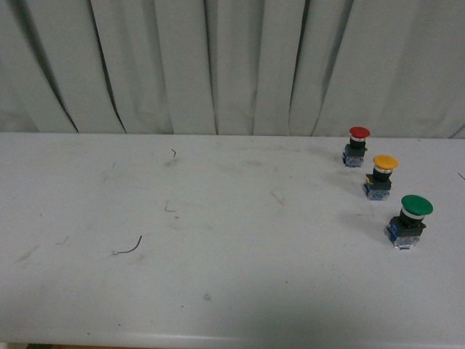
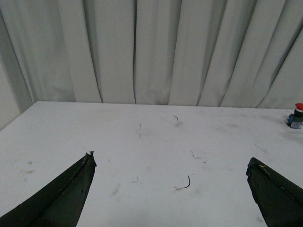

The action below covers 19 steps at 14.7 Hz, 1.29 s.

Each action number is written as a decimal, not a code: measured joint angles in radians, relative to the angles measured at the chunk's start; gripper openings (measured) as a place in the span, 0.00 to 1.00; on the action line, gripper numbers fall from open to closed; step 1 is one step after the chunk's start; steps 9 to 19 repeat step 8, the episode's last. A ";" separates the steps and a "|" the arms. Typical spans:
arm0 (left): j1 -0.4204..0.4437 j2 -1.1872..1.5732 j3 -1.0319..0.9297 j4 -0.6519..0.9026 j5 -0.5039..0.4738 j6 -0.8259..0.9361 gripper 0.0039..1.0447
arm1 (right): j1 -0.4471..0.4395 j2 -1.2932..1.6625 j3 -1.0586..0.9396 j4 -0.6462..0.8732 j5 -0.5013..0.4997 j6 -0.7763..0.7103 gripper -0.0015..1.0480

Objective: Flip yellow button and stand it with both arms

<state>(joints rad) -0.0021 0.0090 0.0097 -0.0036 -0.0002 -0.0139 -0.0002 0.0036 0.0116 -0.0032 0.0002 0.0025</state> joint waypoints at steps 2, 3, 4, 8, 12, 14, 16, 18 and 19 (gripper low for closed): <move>0.000 0.000 0.000 0.000 0.000 0.000 0.94 | 0.000 0.000 0.000 0.000 0.000 0.000 0.83; 0.000 0.000 0.000 0.000 0.000 0.000 0.94 | 0.000 0.000 0.000 0.000 0.000 0.000 0.93; 0.000 0.000 0.000 0.000 0.000 0.000 0.94 | 0.000 0.000 0.000 0.000 0.000 0.000 0.93; 0.000 0.000 0.000 0.000 0.000 0.000 0.94 | 0.000 0.000 0.000 0.000 0.000 0.000 0.94; 0.000 0.000 0.000 0.000 0.000 0.000 0.94 | 0.000 0.000 0.000 0.000 0.000 0.000 0.94; 0.000 0.000 0.000 0.000 0.000 0.000 0.94 | 0.000 0.000 0.000 0.000 0.000 0.000 0.94; 0.000 0.000 0.000 0.000 0.000 0.000 0.94 | 0.000 0.000 0.000 0.000 0.000 0.000 0.94; 0.000 0.000 0.000 0.000 0.000 0.000 0.94 | 0.000 0.000 0.000 0.000 0.000 0.000 0.94; 0.000 0.000 0.000 0.000 0.000 0.000 0.94 | 0.000 0.000 0.000 0.000 0.000 0.000 0.94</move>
